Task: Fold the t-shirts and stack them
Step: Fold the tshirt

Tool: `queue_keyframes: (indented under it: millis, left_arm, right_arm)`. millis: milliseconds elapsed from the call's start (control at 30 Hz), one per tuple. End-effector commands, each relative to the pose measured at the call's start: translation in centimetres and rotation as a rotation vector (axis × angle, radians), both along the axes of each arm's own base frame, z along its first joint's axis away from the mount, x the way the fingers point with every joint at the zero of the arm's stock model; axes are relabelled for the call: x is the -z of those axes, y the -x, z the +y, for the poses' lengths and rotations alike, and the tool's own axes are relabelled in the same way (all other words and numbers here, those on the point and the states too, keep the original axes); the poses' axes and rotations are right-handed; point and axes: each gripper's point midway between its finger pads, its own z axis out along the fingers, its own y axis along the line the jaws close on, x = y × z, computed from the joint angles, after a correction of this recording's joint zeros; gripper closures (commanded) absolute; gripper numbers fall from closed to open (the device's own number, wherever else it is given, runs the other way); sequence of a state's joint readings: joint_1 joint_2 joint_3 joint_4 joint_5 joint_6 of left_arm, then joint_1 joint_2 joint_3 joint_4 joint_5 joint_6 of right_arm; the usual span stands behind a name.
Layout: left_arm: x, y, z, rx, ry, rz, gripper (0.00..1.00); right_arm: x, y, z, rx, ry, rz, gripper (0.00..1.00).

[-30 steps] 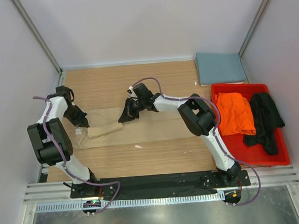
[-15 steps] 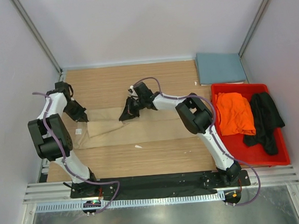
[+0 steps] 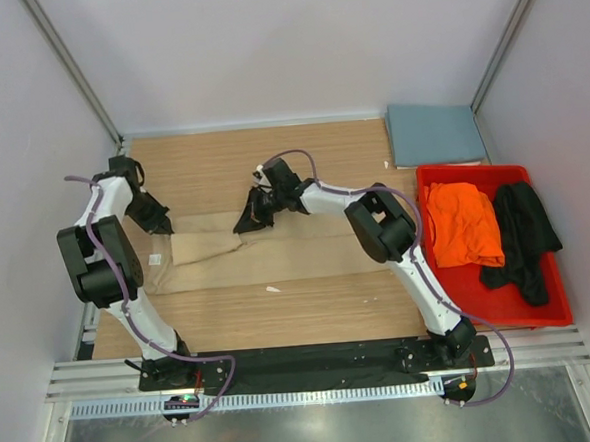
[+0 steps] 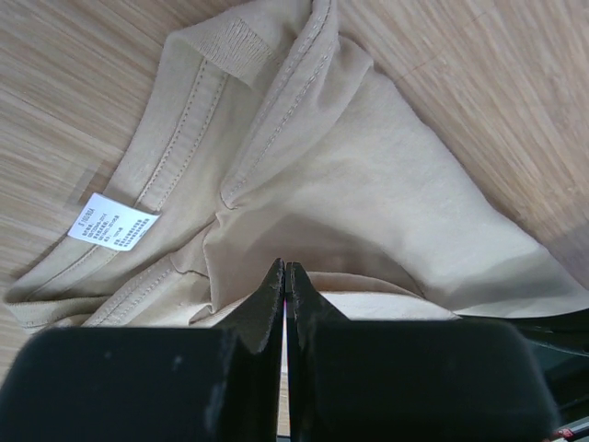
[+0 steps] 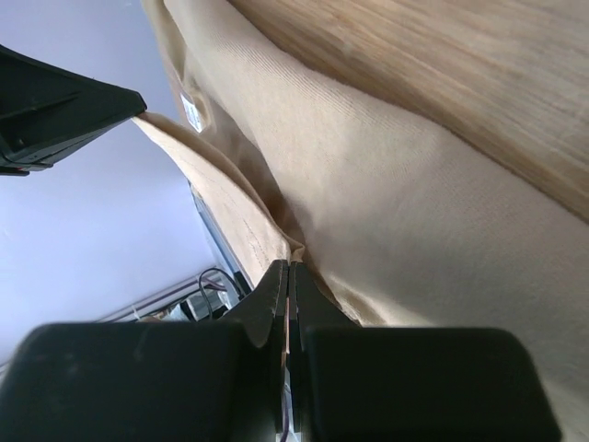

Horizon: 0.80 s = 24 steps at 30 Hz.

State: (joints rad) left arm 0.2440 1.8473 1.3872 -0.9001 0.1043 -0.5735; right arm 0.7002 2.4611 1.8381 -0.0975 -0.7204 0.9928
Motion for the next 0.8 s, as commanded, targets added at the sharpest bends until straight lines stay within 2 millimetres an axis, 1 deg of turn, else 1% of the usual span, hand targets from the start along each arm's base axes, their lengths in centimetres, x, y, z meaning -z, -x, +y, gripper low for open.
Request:
queue_keyframes:
  millis: [0,133,200,233,300,467,500,567,767]
  left_arm:
    - [-1.7,-2.0,0.8,-0.022,-0.027,-0.080,1.00]
    - [-1.7,-2.5,0.9,-0.025,-0.026,-0.087,1.00]
    - [-1.2,-2.6,0.9,-0.027,-0.018,-0.075,1.00]
    - [-1.2,-2.8,0.9,-0.025,-0.017,-0.077,1.00]
    - [-0.5,-2.8,0.9,-0.026,-0.013,-0.060,1.00]
    - [0.0,-3.4,1.4,-0.022,-0.036,-0.057,1.00]
    - [0.1,-3.5,1.4,-0.022,-0.032,-0.055,1.00]
    - [-0.1,-4.0,1.5,-0.025,-0.029,-0.068,1.00]
    - [-1.3,-5.5,1.4,-0.023,-0.022,-0.123,1.00]
  right_arm:
    - [-2.7,-1.5,0.5,0.013,-0.052,-0.050,0.96]
    - [-2.4,-1.9,0.4,0.021,-0.053,-0.045,0.96]
    - [-1.9,-2.0,0.4,0.025,-0.046,-0.037,0.96]
    - [-2.0,-2.1,0.6,0.023,-0.049,-0.041,0.96]
    - [-1.6,-2.1,0.7,0.022,-0.044,-0.038,0.96]
    - [-0.8,-2.4,0.8,0.027,-0.034,-0.031,0.95]
    - [-1.0,-2.5,0.8,0.028,-0.037,-0.036,0.95]
    - [-0.9,-2.6,0.9,0.028,-0.036,-0.033,0.95]
    - [-1.8,-2.8,0.8,0.031,-0.036,-0.058,0.95]
